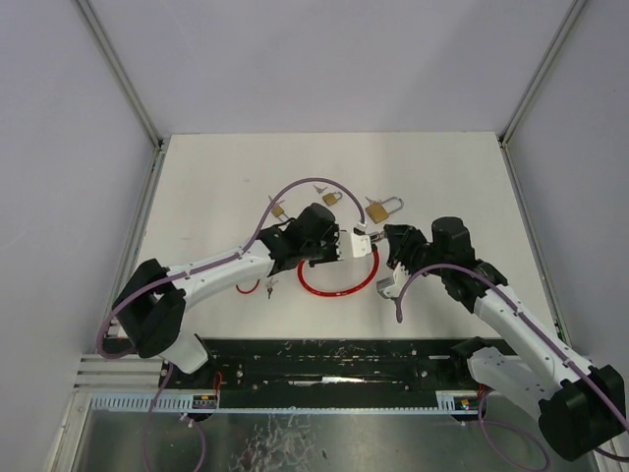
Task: Lock with the key
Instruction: Lock the lock.
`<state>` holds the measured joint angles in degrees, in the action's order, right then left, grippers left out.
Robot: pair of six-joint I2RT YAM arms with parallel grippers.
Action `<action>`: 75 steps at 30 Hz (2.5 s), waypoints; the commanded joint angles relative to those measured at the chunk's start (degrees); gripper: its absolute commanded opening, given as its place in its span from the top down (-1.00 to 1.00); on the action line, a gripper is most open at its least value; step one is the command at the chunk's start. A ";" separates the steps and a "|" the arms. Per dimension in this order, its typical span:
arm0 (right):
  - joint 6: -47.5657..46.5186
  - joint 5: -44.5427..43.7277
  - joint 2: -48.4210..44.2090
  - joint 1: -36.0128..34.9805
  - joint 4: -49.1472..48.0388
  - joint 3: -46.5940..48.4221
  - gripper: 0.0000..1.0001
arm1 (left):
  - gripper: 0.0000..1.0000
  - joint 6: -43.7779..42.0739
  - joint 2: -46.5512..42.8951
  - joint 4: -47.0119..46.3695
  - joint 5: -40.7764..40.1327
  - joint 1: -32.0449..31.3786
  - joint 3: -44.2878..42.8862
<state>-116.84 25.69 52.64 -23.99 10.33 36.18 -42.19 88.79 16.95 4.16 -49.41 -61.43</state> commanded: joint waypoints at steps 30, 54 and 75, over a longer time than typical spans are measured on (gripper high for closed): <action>116.59 48.20 1.43 19.33 -8.09 5.68 -0.80 | 0.99 1.71 -13.64 -9.76 -17.11 -7.92 11.71; 114.80 48.23 11.53 19.25 -5.90 1.54 0.19 | 0.99 4.66 -13.09 -7.51 -18.72 -10.75 9.47; 112.00 47.16 13.93 15.67 -3.13 1.34 0.39 | 0.99 5.02 -12.66 -7.02 -19.21 -10.93 9.22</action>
<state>-3.64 72.07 66.50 -7.46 7.03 37.17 -38.15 76.44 13.72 -14.00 -60.01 -49.89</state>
